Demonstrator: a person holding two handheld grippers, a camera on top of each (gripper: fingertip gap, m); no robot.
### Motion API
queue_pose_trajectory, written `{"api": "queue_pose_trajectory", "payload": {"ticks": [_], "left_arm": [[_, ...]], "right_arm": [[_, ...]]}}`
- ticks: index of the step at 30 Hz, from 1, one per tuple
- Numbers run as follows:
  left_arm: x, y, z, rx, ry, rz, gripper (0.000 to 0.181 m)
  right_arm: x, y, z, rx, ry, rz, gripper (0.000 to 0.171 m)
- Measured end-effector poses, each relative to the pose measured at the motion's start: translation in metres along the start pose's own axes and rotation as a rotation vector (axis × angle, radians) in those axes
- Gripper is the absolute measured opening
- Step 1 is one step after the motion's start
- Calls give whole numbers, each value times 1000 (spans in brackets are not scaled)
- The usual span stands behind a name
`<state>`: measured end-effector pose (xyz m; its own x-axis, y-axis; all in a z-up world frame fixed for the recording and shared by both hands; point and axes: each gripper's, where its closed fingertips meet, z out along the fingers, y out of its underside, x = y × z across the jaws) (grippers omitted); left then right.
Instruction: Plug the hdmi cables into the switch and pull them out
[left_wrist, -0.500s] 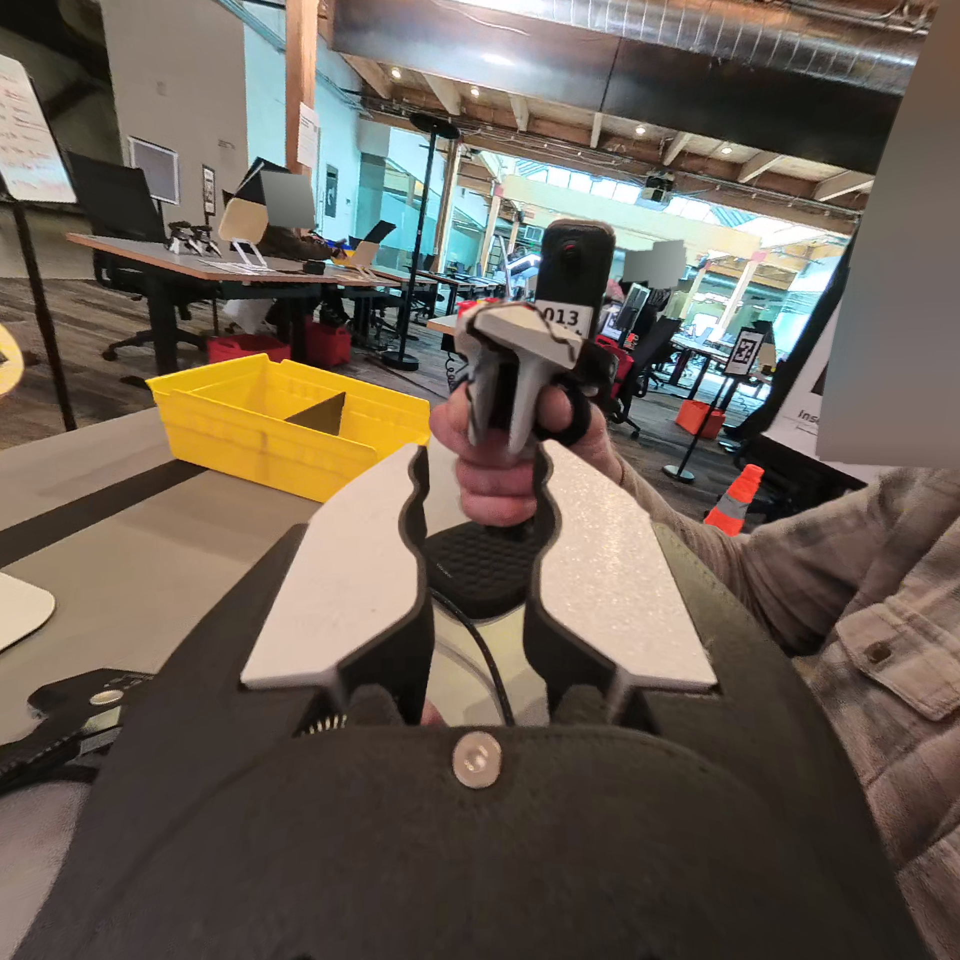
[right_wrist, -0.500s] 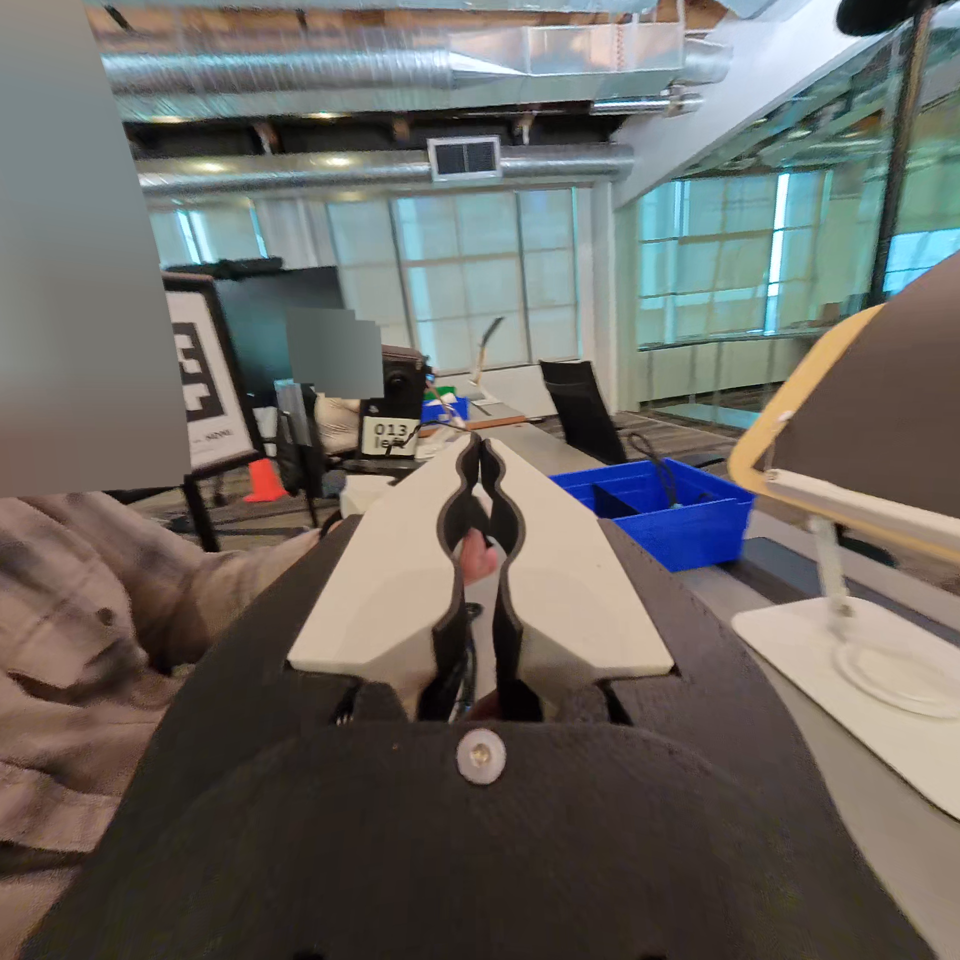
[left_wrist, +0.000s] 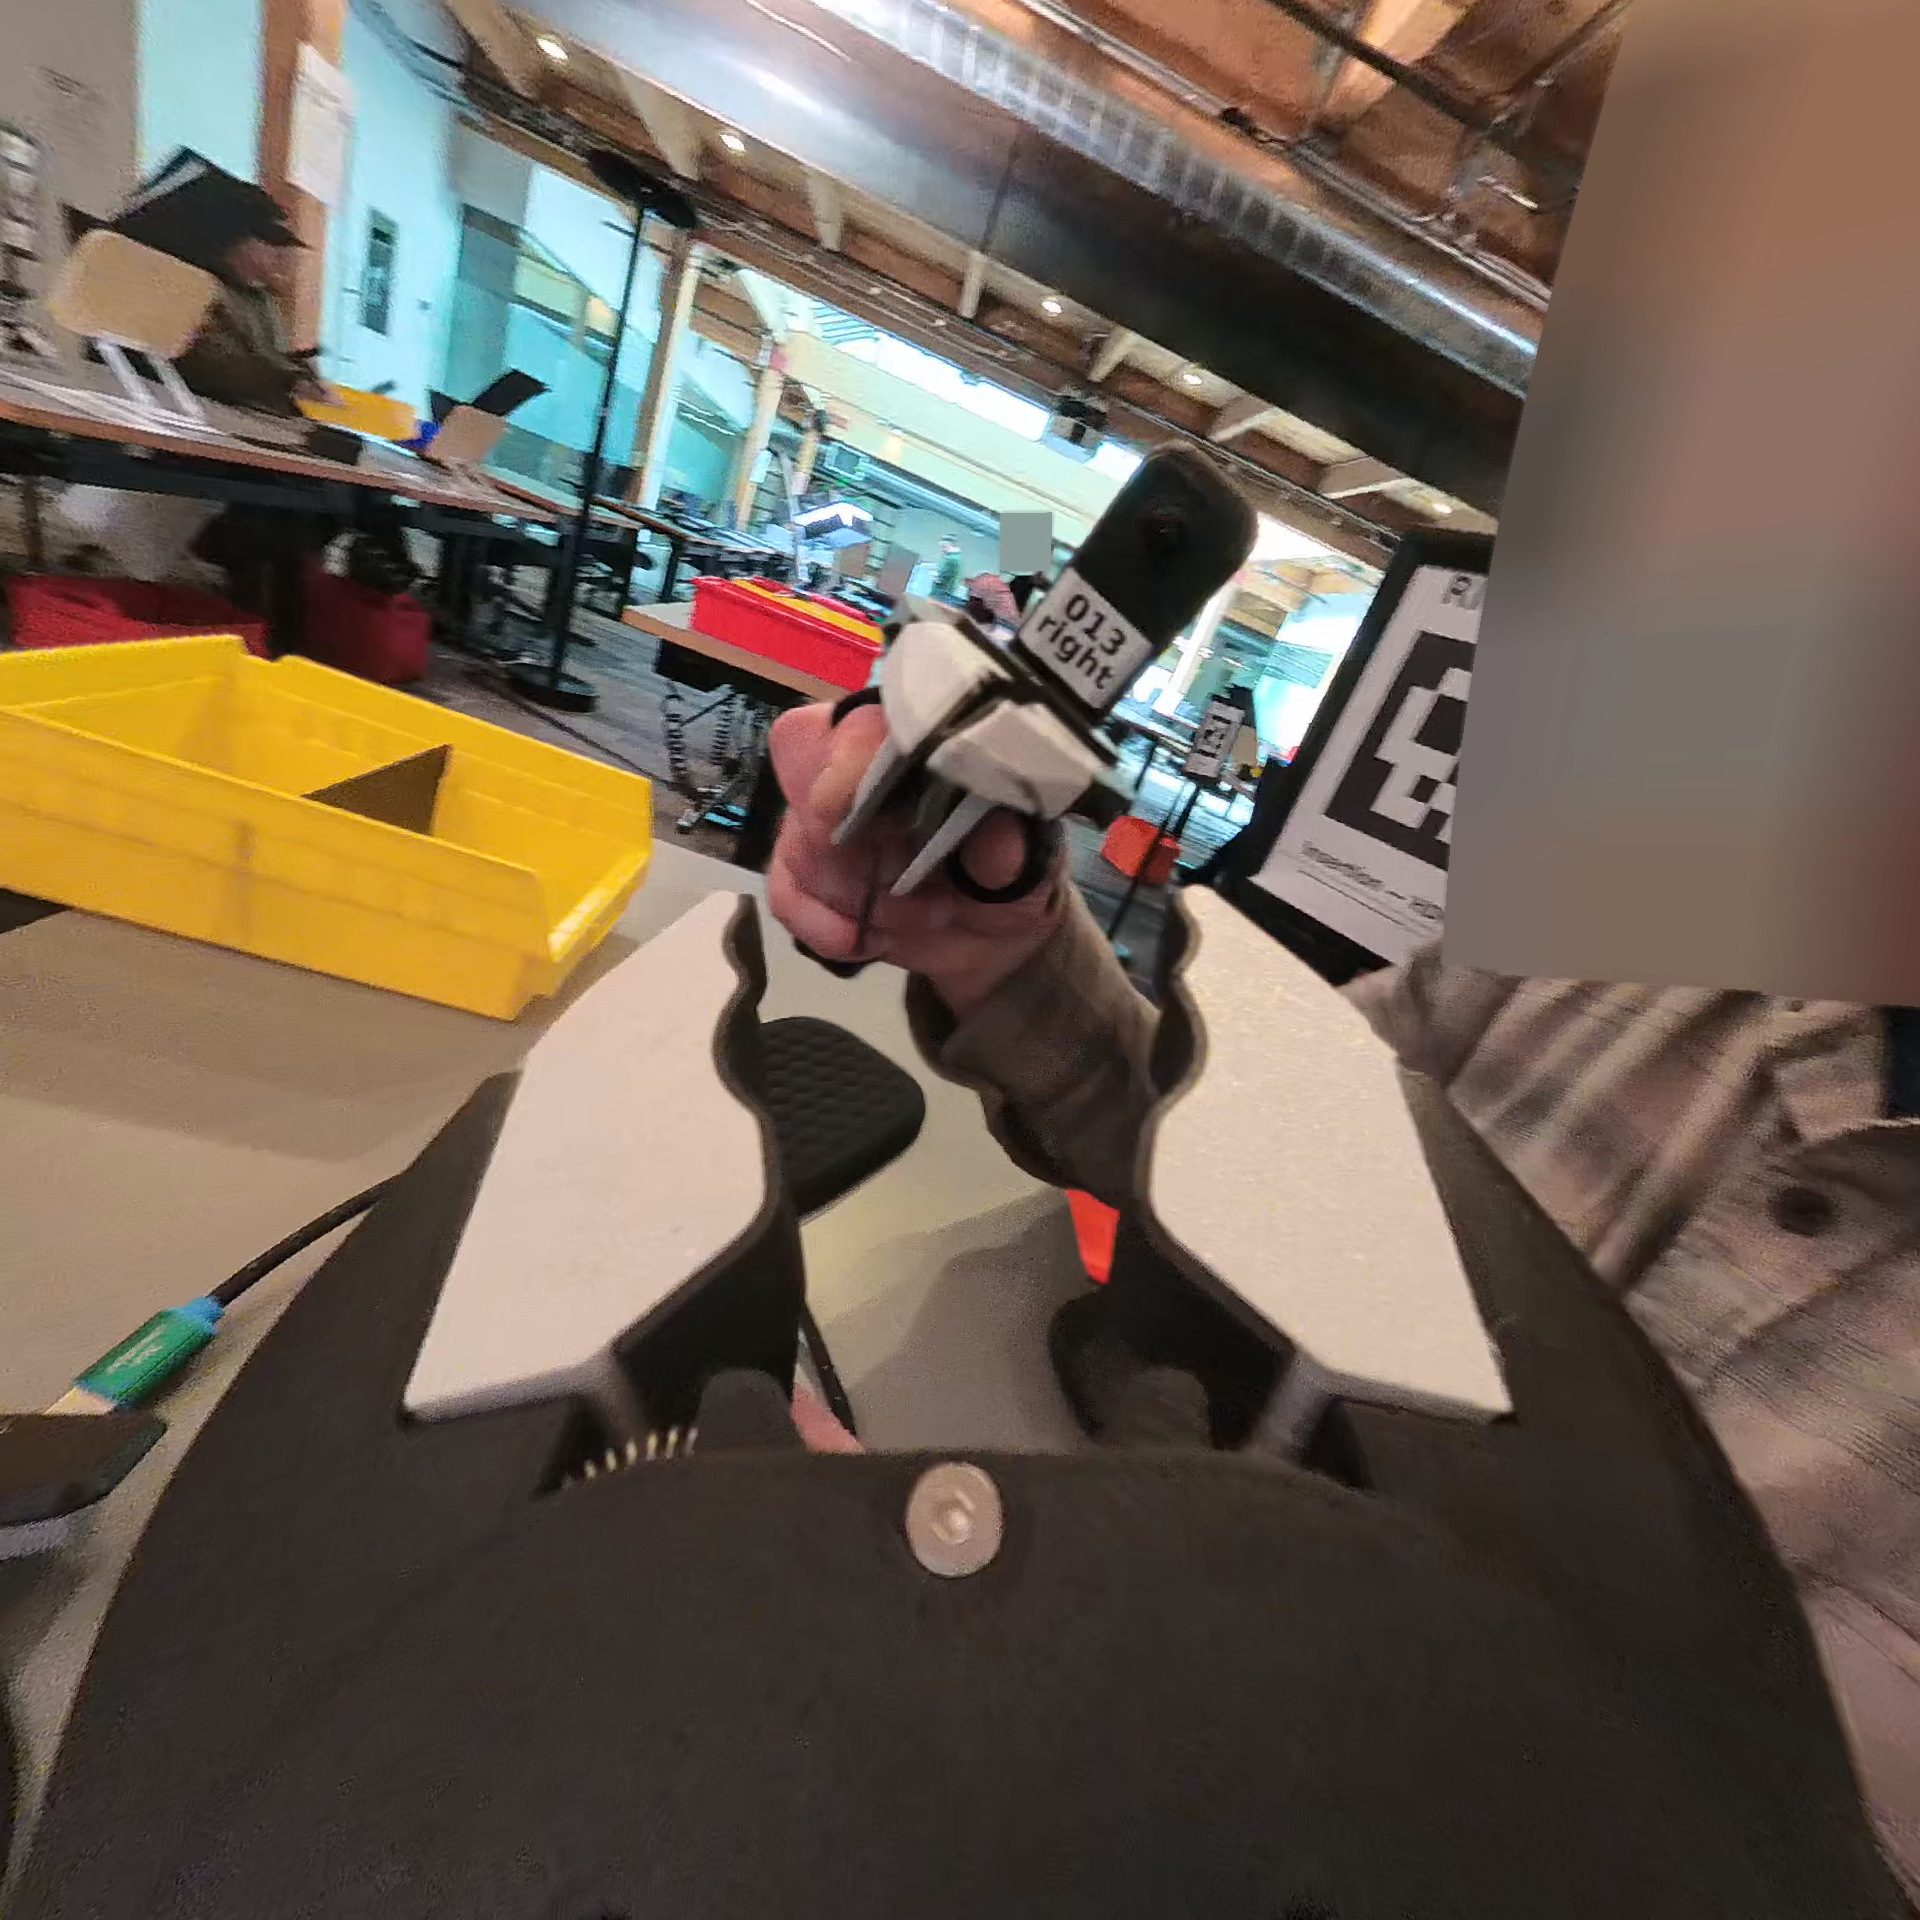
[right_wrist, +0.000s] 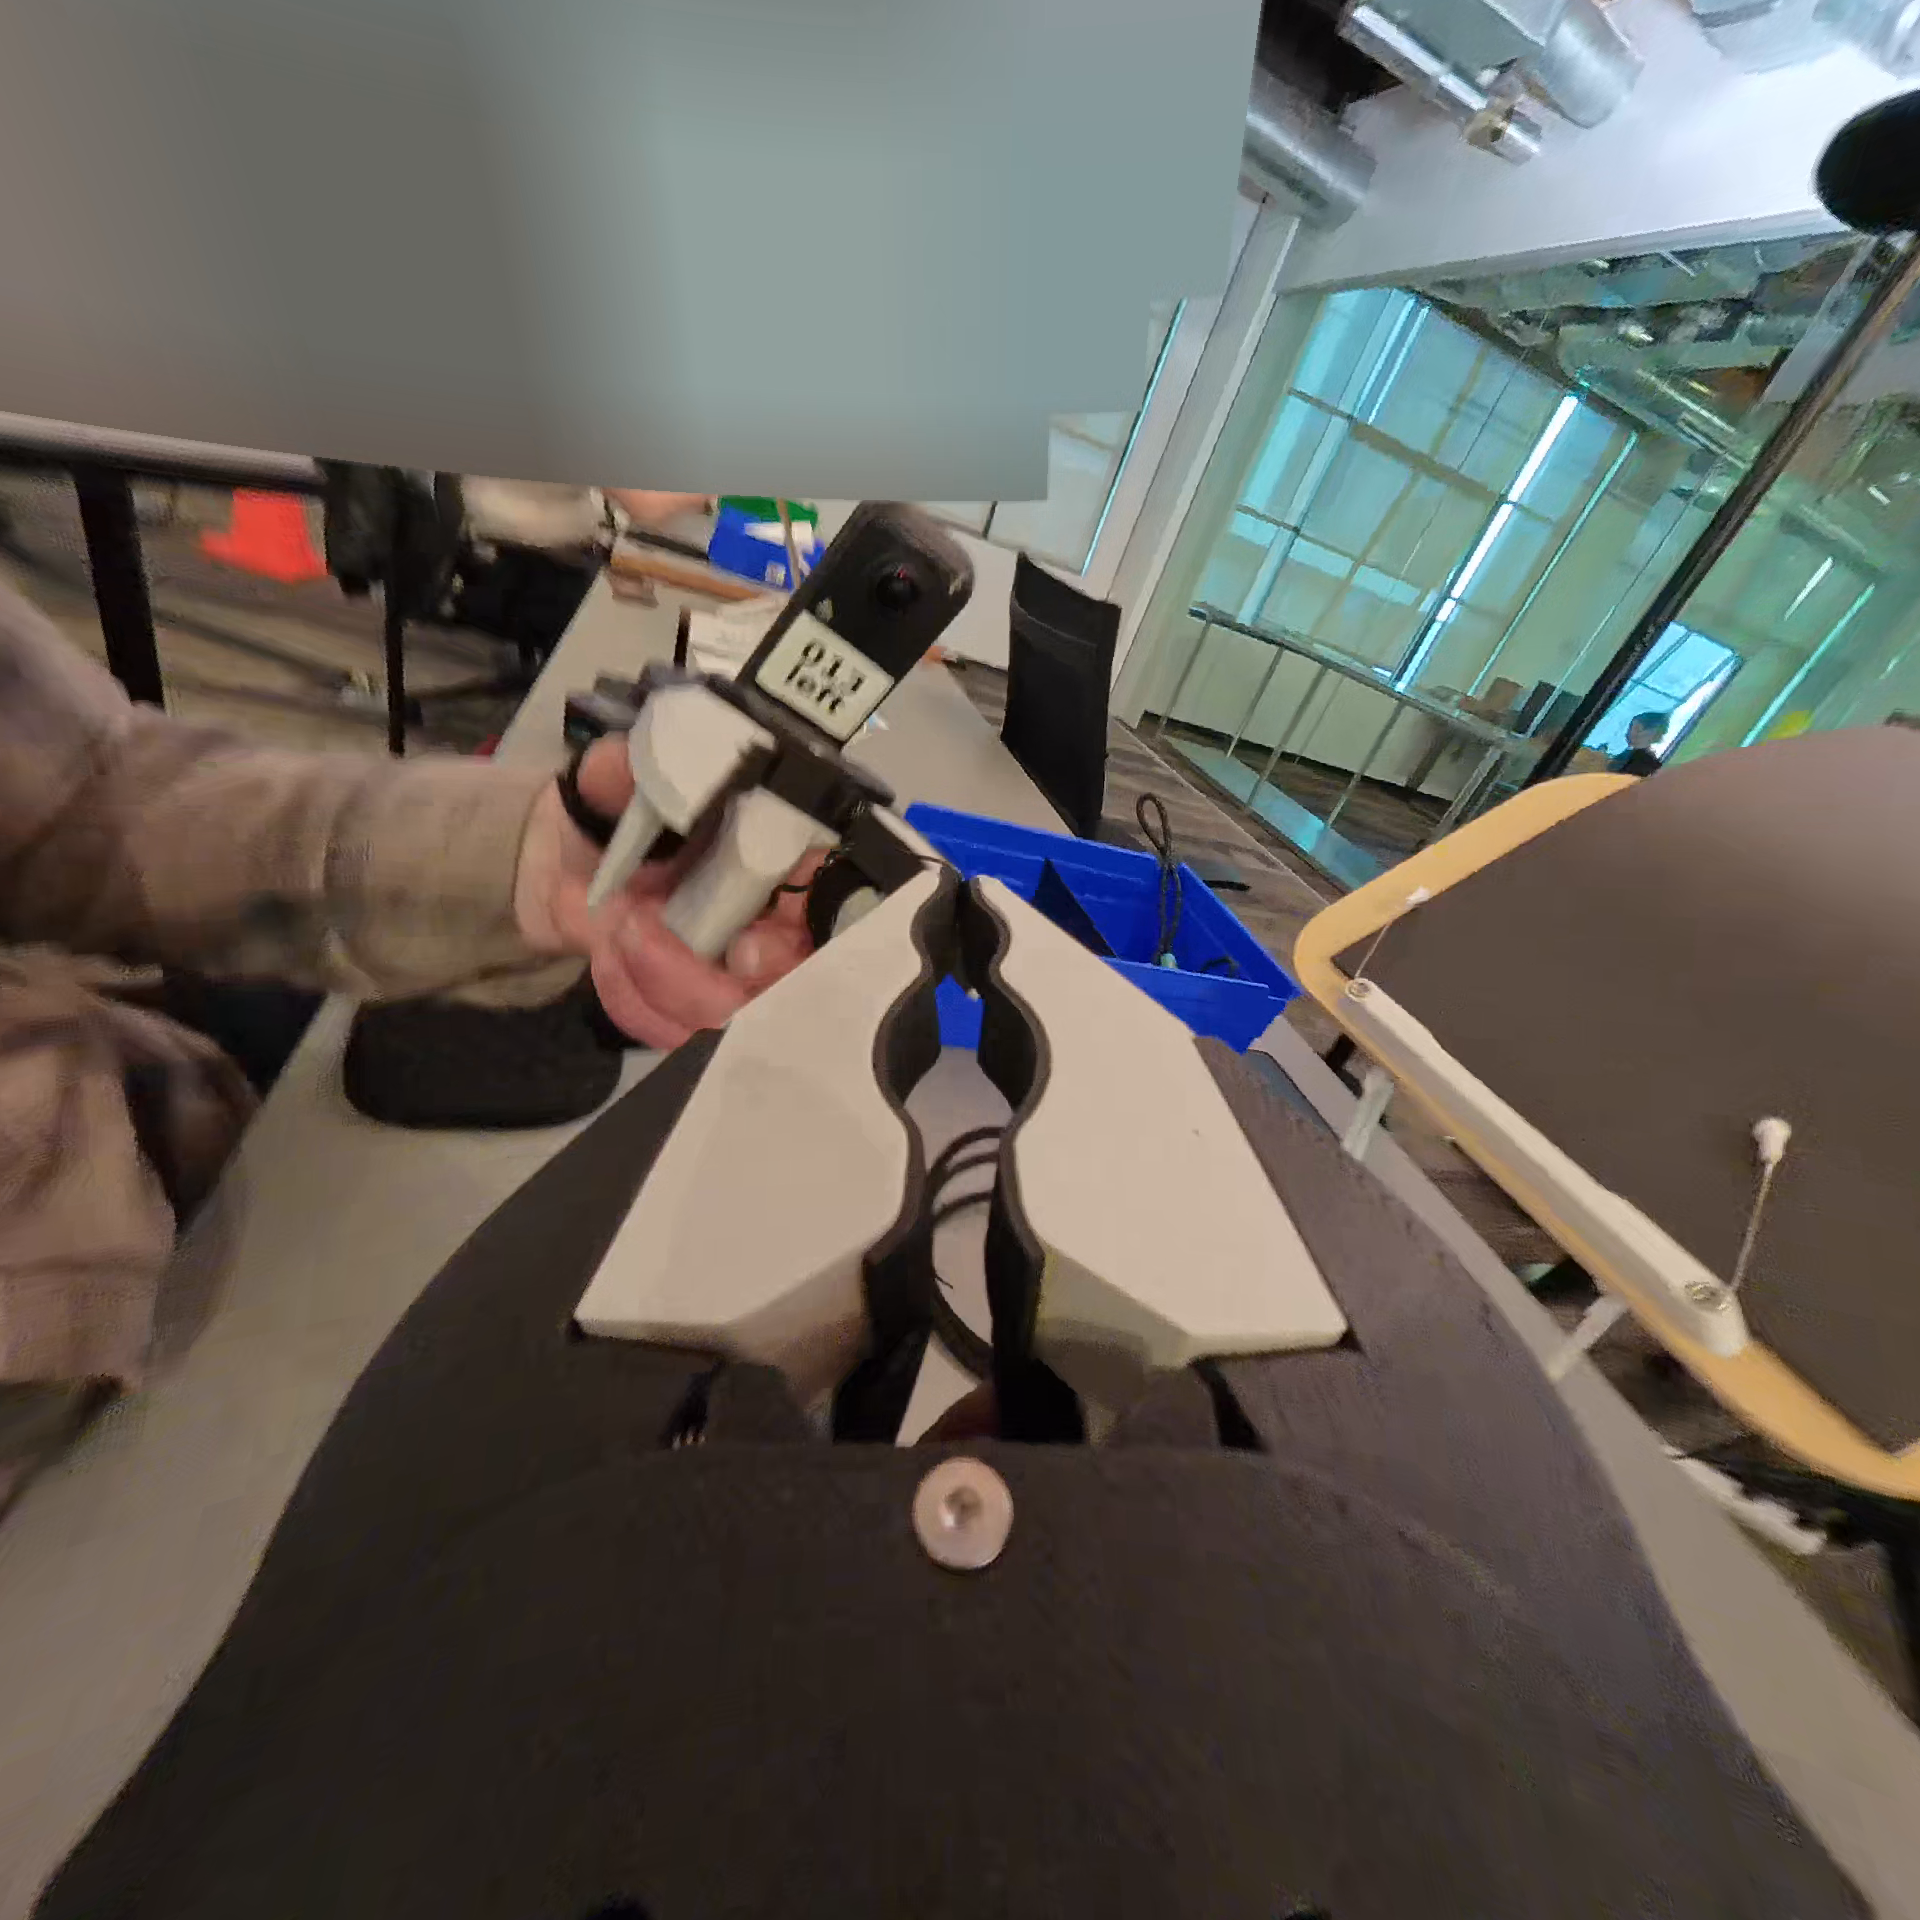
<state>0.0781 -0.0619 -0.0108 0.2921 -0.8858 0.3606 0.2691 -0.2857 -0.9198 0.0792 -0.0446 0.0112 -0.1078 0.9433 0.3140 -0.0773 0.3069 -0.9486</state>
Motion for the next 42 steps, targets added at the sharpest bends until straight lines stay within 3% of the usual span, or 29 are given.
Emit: {"api": "queue_pose_trajectory", "payload": {"ticks": [4, 8, 13, 15, 16, 18, 19, 24, 33, 42], "left_arm": [[12, 4, 15, -126, 24, 110, 80], [12, 14, 27, -176, 35, 153, 38], [8, 13, 24, -116, 35, 151, 3], [7, 16, 24, -130, 31, 145, 4], [8, 20, 23, -152, 38, 149, 15], [12, 29, 18, -208, 69, 141, 52], [11, 28, 15, -208, 64, 160, 53], [6, -17, 7, -6, 109, 68, 31], [18, -10, 32, -128, 218, 105, 2], [5, -4, 36, -157, 136, 56, 2]], "right_arm": [[-15, -1, 3, -48, -84, -119, 0], [-19, -8, 5, -26, -107, -126, 0], [-16, -12, 1, 9, -100, -94, 0], [-15, -10, 1, 3, -95, -94, 0], [-13, -11, 1, 10, -82, -87, 0], [-9, -16, -3, 44, -85, -40, 0], [-7, -18, -5, 67, -84, -12, 0], [-8, -26, -10, 154, -144, 74, 0], [-11, -23, -6, 142, -163, 69, 0], [-10, -14, -8, 29, -71, -129, 0]]}}
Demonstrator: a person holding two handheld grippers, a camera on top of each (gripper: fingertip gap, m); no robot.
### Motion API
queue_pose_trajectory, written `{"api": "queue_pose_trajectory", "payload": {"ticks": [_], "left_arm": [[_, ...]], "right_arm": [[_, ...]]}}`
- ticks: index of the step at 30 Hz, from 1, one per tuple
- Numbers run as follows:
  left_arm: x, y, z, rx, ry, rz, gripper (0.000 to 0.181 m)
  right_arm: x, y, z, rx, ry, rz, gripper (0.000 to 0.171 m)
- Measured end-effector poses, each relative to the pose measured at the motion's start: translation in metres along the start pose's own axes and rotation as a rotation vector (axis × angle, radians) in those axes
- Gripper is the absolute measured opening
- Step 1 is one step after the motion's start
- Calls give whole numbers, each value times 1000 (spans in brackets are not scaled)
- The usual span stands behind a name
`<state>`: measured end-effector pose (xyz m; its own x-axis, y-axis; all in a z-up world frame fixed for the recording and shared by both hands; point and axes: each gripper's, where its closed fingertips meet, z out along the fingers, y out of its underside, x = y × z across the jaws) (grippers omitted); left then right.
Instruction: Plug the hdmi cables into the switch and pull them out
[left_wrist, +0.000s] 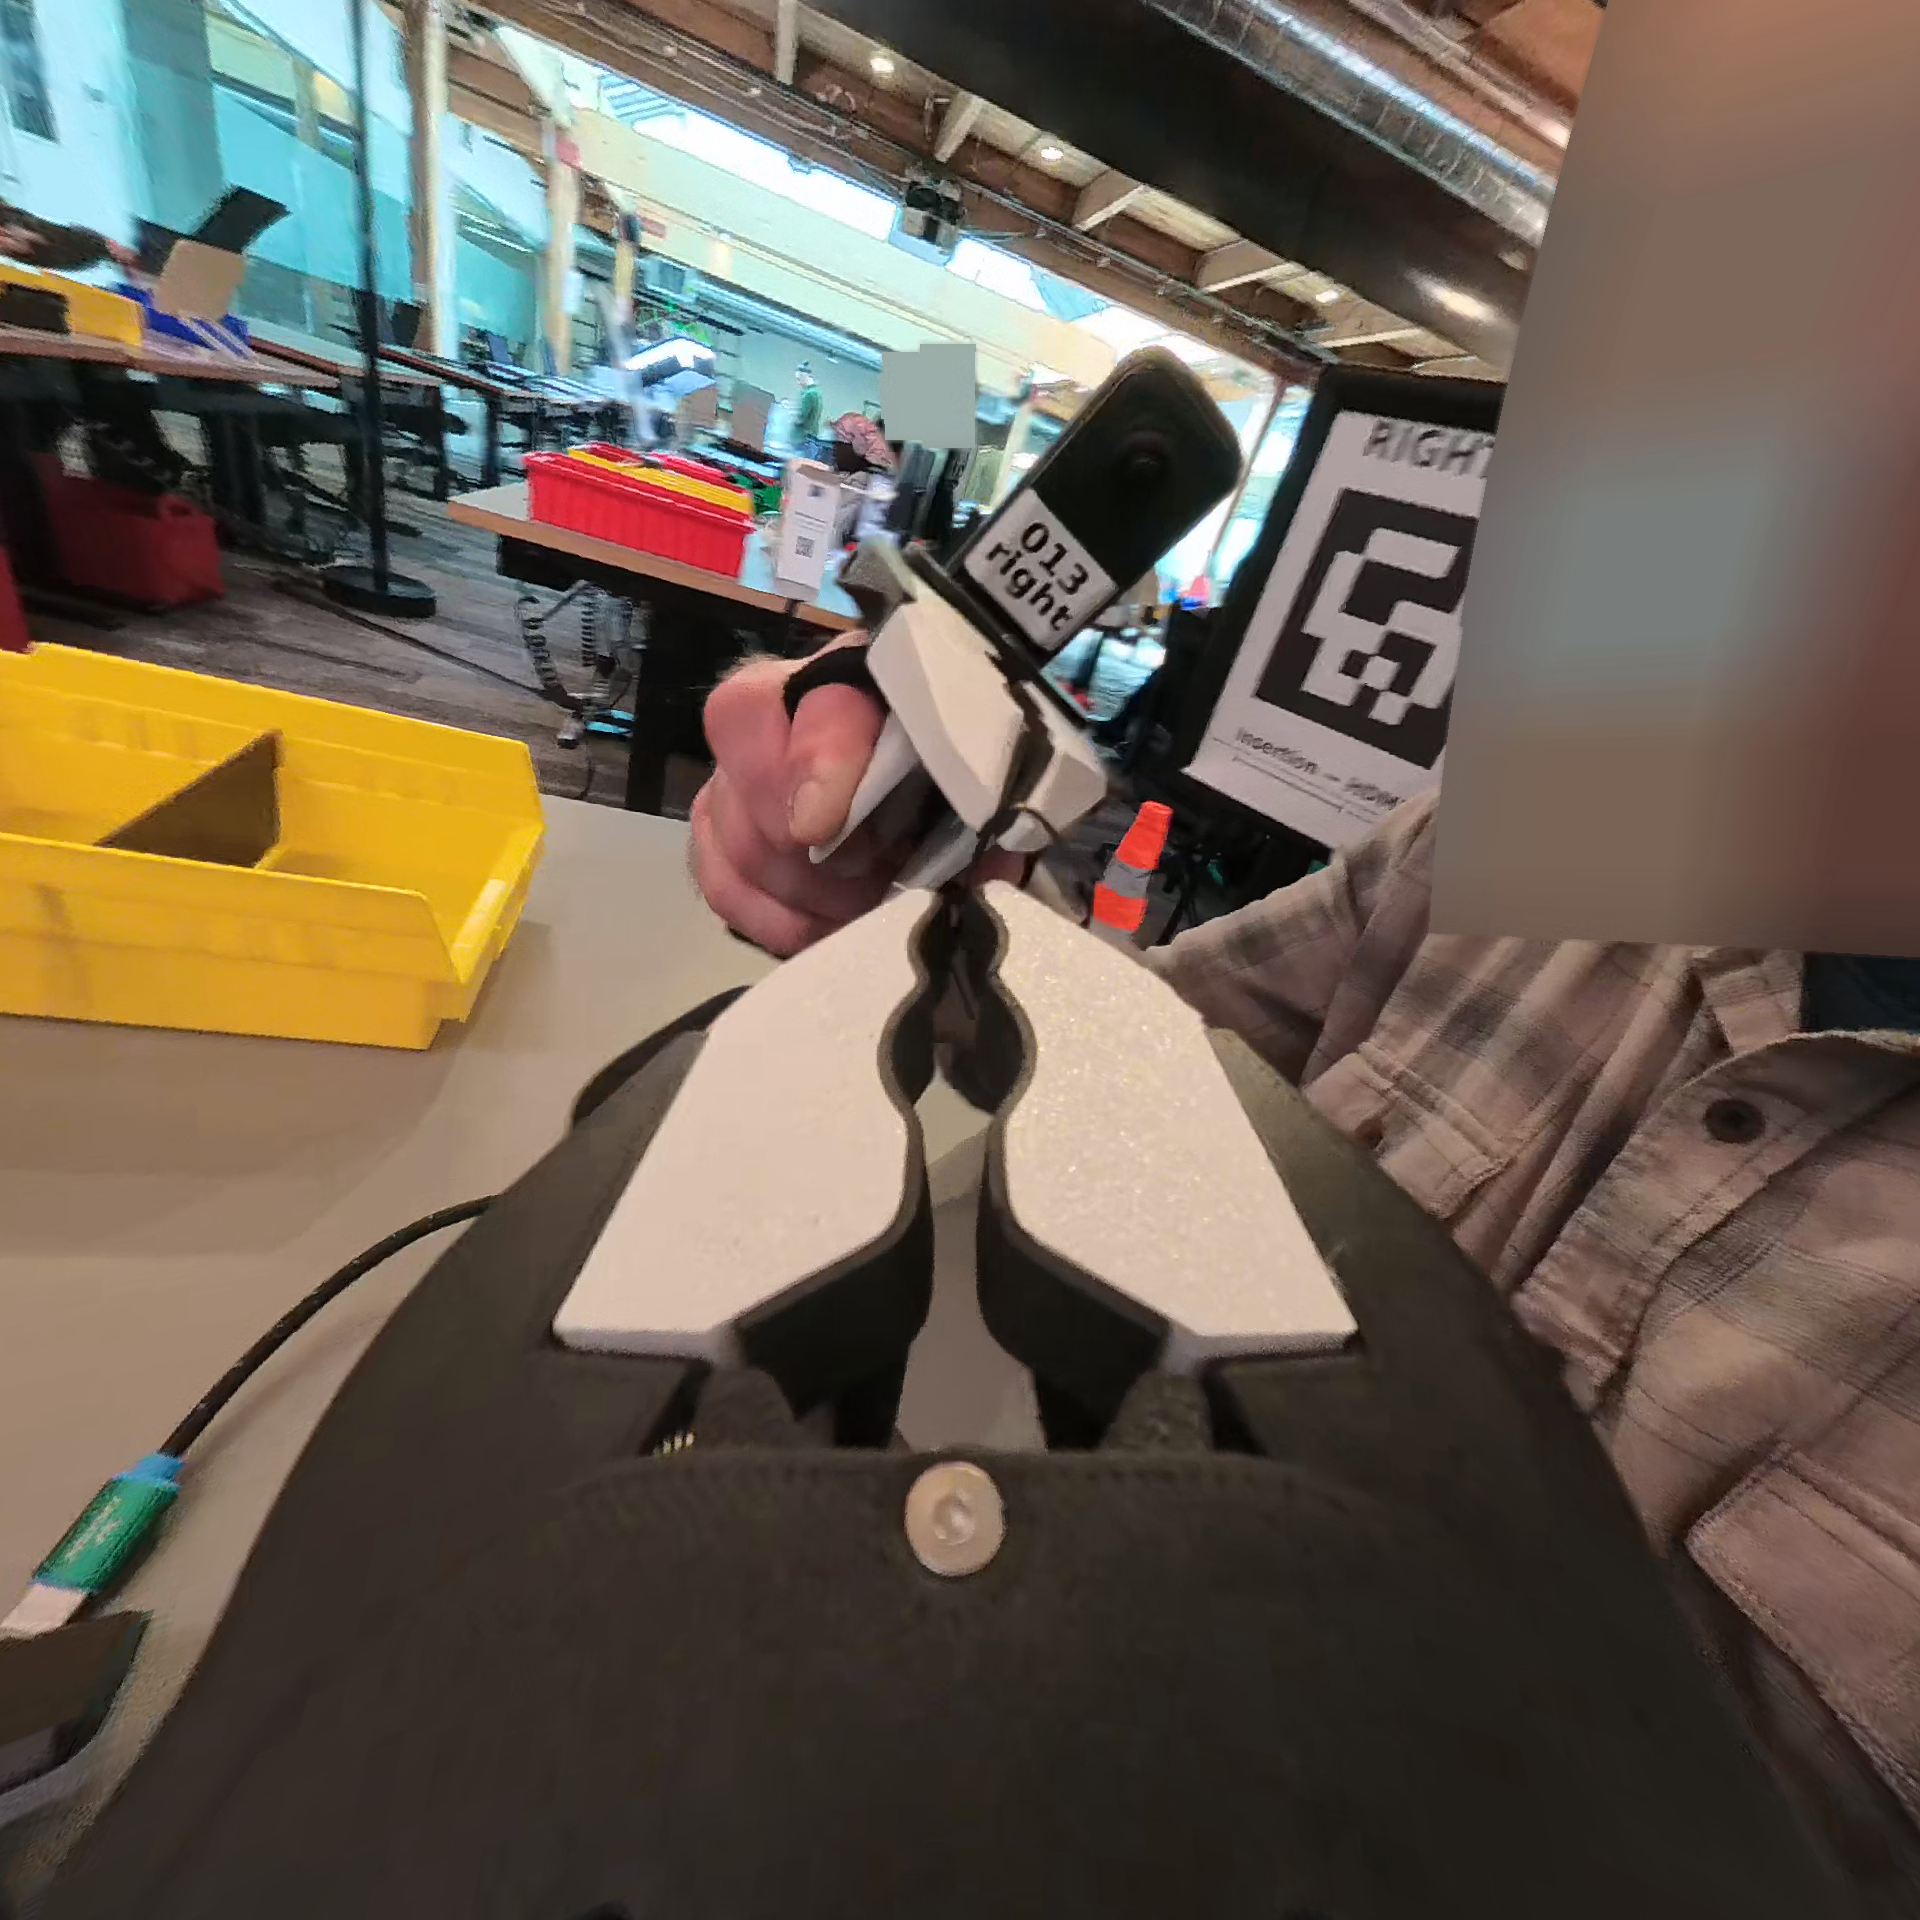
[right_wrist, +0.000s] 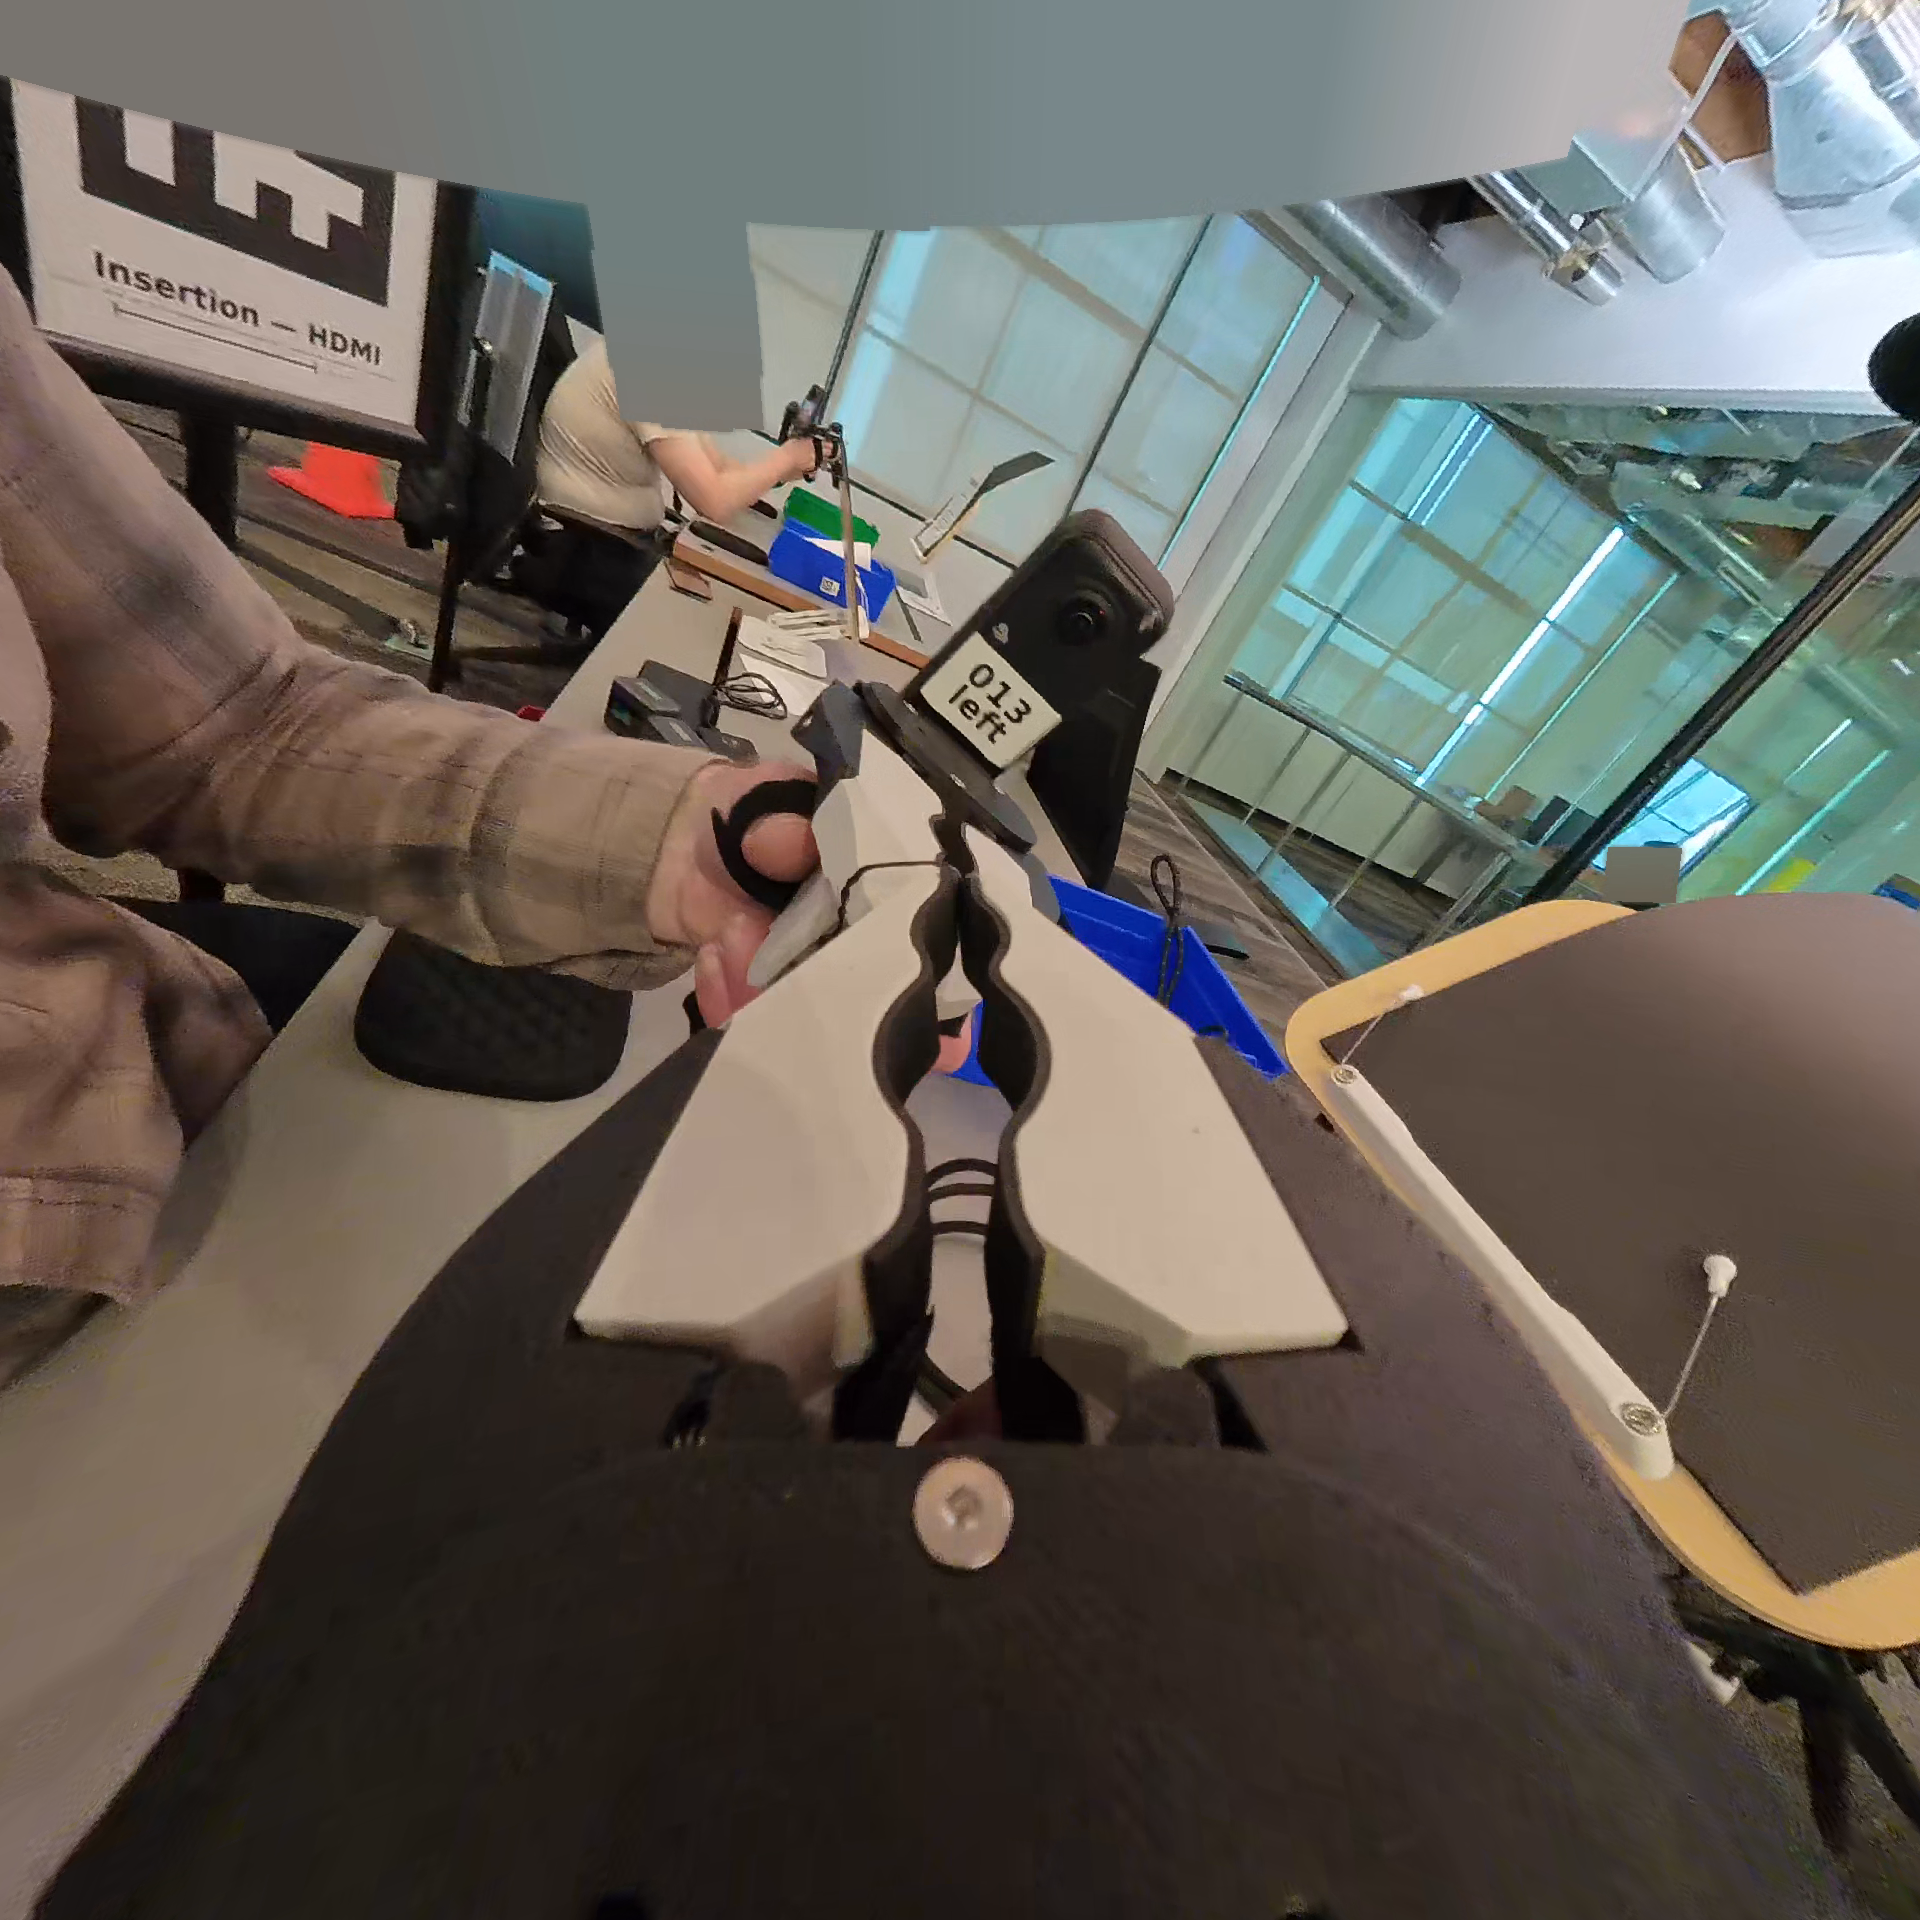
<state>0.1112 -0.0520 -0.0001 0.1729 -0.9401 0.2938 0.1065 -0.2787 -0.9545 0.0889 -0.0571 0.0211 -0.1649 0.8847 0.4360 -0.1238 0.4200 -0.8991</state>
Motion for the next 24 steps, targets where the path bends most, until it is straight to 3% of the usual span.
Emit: {"api": "queue_pose_trajectory", "payload": {"ticks": [2, 3, 7, 10, 14, 17, 19, 20, 24], "left_arm": [[-11, 0, -7, 6, -91, 23, 29], [-16, 1, -14, 6, -135, 26, 35], [-29, 30, -40, -104, -331, 73, 38], [-32, 73, -56, -284, -452, 133, 40], [-23, 152, -50, -578, -447, 185, 44], [-27, 211, -51, -838, -449, 287, 49], [-31, 237, -51, -926, -449, 317, 50], [-33, 247, -50, -955, -448, 331, 50], [-36, 262, -46, -998, -427, 389, 40]], "right_arm": [[8, 2, -5, -5, 26, 20, 0], [13, 8, -8, -34, 44, 22, 0], [13, 63, -20, -299, 34, 67, 0], [-9, 116, -27, -490, -50, 191, 0], [-51, 193, -34, -739, -200, 398, 0], [-64, 244, -32, -885, -213, 498, 0], [-65, 272, -33, -977, -192, 503, 0], [-67, 281, -33, -1010, -195, 503, 0], [-63, 282, -27, -1007, -185, 498, 29]]}}
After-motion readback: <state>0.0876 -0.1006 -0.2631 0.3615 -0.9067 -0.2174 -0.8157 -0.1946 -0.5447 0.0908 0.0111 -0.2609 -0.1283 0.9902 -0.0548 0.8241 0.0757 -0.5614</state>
